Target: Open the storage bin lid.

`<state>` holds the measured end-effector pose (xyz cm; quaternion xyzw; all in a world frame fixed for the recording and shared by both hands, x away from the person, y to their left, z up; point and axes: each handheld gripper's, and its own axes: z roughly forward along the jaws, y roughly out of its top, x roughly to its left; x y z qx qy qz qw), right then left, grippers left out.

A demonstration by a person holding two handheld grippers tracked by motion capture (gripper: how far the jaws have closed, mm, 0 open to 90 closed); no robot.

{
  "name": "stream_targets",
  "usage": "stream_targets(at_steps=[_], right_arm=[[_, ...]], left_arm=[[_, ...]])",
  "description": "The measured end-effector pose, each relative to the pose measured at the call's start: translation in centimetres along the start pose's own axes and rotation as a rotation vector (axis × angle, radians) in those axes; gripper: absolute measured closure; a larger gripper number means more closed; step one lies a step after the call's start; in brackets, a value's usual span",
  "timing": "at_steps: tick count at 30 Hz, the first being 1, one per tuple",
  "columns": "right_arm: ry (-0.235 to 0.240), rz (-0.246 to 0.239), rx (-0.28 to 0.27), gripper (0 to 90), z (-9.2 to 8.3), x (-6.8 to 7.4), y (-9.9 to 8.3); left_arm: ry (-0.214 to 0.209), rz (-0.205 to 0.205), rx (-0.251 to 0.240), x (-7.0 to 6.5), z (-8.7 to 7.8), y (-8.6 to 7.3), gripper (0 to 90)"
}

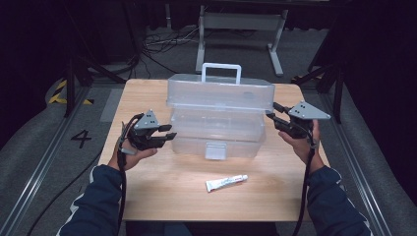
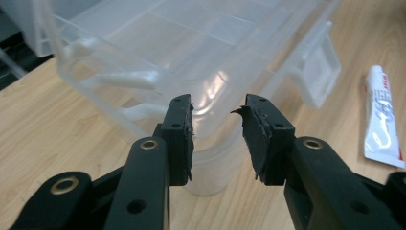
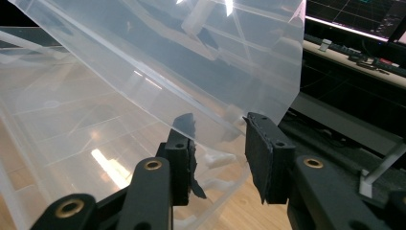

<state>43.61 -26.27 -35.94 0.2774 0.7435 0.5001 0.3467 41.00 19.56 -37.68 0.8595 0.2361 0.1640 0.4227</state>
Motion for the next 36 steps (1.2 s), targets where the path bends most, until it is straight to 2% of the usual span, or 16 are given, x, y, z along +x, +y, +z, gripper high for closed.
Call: stream_targets(at_steps=[4,8,18,36], right_arm=[[-0.024,-0.010,-0.005,66.5,0.1,0.0,0.4],[-0.031,-0.003,-0.014,68.0,0.2,-0.2,0.7],[-0.030,0.023,0.004,70.5,0.7,-1.1,1.3],[-0.092,0.016,0.004,76.2,1.2,-1.7,3.1]], left_arm=[[-0.033,0.016,0.024,-0.5,0.7,-0.2,60.5],[-0.034,0.024,0.043,-0.6,1.1,-0.3,59.9],[-0.045,0.044,0.043,-0.6,1.6,-0.3,59.3],[-0.067,0.102,0.088,-0.5,2.6,0.3,63.8]])
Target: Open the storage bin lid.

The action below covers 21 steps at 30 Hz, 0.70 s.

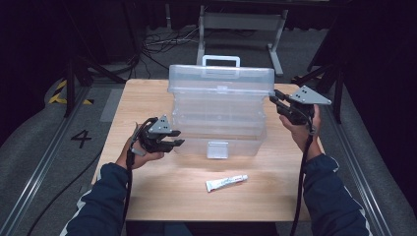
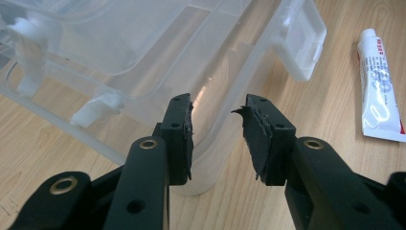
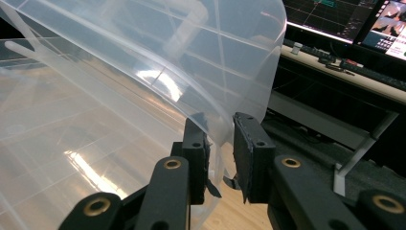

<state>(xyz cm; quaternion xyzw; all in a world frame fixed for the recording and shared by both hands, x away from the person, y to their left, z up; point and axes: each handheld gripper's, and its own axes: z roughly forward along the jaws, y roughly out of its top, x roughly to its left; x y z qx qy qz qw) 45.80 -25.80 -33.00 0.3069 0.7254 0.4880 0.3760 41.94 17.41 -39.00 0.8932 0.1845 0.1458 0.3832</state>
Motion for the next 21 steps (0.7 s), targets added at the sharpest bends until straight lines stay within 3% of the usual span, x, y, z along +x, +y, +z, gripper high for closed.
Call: stream_targets(at_steps=[6,14,21], right_arm=[[-0.012,-0.004,0.003,77.5,0.3,-0.3,0.6],[-0.020,-0.004,0.003,78.5,0.6,-0.7,1.1],[-0.028,0.005,-0.002,78.9,0.8,-0.8,1.3]], left_arm=[[-0.023,0.034,0.029,0.1,0.3,0.5,66.5],[-0.048,0.047,0.072,0.5,1.2,0.9,67.1],[-0.044,0.068,0.102,0.6,1.5,1.2,68.4]])
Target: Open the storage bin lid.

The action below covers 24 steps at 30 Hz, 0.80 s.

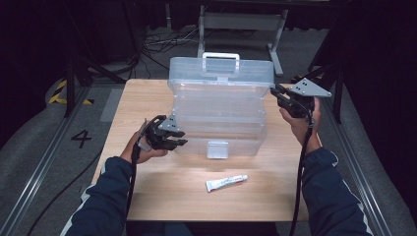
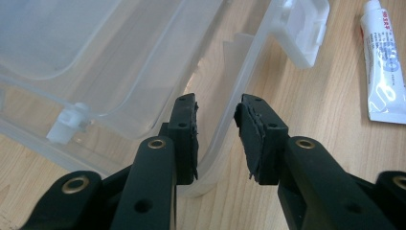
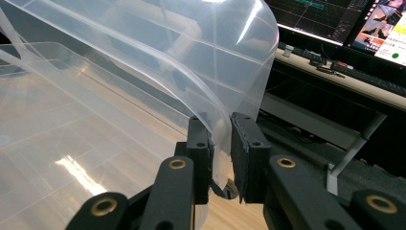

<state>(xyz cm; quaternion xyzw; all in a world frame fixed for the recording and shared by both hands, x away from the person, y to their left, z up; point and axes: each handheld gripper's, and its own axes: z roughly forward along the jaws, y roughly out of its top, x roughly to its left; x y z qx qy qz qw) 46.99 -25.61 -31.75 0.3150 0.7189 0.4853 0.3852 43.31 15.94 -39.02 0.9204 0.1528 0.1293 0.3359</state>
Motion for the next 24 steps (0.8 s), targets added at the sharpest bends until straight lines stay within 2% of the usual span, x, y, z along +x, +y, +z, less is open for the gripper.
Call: stream_targets(at_steps=[16,24], right_arm=[[-0.055,-0.005,0.008,81.1,0.53,0.19,0.68],[-0.086,-0.012,0.013,82.0,0.79,0.27,0.96]], left_arm=[[-0.015,0.052,0.029,0.24,-0.14,0.32,71.8],[-0.043,0.066,0.052,0.53,-0.18,0.58,73.1]])
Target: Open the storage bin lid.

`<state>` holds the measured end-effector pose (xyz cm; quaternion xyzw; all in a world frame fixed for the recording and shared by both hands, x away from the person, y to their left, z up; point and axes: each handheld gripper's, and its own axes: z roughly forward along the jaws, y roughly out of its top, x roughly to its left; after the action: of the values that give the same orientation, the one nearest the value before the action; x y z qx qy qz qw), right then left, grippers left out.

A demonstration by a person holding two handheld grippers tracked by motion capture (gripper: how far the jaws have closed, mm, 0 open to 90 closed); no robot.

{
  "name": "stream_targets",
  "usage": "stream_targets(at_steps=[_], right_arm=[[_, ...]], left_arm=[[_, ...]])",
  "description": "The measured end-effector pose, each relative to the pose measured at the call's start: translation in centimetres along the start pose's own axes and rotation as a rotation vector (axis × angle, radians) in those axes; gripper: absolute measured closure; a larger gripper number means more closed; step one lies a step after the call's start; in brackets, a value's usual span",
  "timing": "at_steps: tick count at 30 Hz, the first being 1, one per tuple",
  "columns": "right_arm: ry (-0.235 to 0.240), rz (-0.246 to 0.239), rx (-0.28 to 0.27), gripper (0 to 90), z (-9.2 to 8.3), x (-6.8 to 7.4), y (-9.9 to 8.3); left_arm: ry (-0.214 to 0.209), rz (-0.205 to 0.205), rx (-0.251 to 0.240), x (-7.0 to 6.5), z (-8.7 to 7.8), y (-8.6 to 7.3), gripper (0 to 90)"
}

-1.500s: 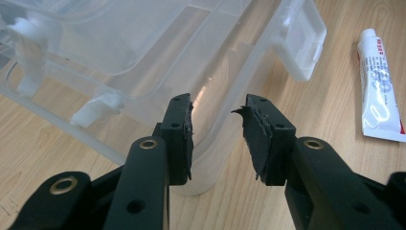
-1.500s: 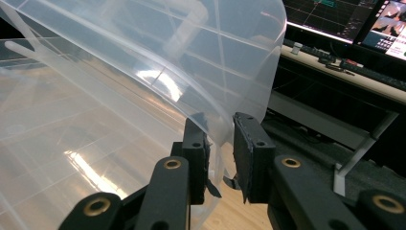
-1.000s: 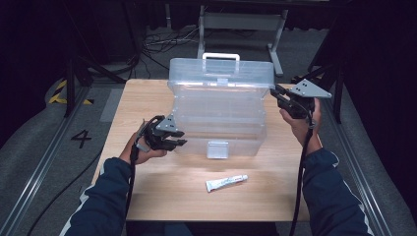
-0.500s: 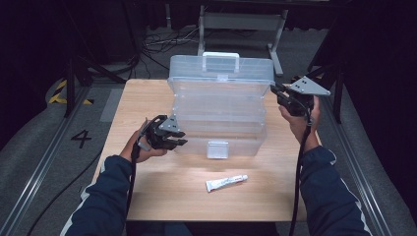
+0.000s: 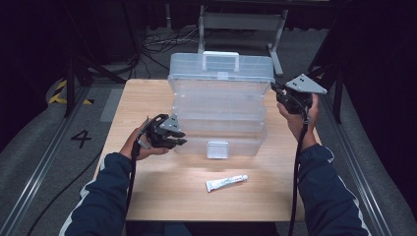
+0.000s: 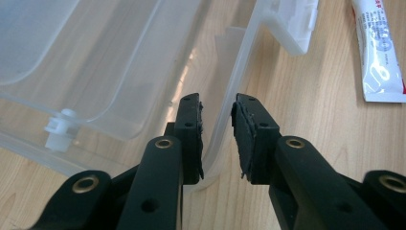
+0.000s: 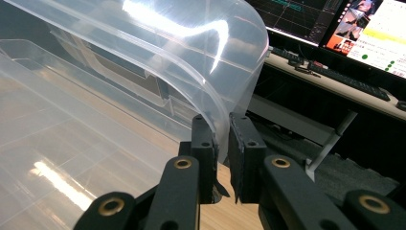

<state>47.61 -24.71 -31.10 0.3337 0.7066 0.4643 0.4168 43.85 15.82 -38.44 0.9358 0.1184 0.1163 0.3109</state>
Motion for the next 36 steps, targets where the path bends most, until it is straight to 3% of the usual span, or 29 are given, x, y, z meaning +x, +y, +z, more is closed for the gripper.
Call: stream_targets(at_steps=[11,20,25,36], right_arm=[[0.003,0.005,0.008,82.5,0.1,-0.2,0.7],[-0.002,0.013,0.014,83.4,0.2,-0.5,1.1],[-0.002,0.026,0.017,83.8,0.7,-0.8,1.3],[0.010,0.043,0.035,84.3,2.1,-1.7,2.1]], left_arm=[[-0.038,0.071,0.112,0.4,-0.1,1.0,75.2],[-0.046,0.078,0.127,0.3,0.0,1.0,74.4],[-0.024,0.089,0.140,0.0,0.7,1.1,74.8],[-0.044,0.089,0.142,-0.1,1.4,1.0,78.4]])
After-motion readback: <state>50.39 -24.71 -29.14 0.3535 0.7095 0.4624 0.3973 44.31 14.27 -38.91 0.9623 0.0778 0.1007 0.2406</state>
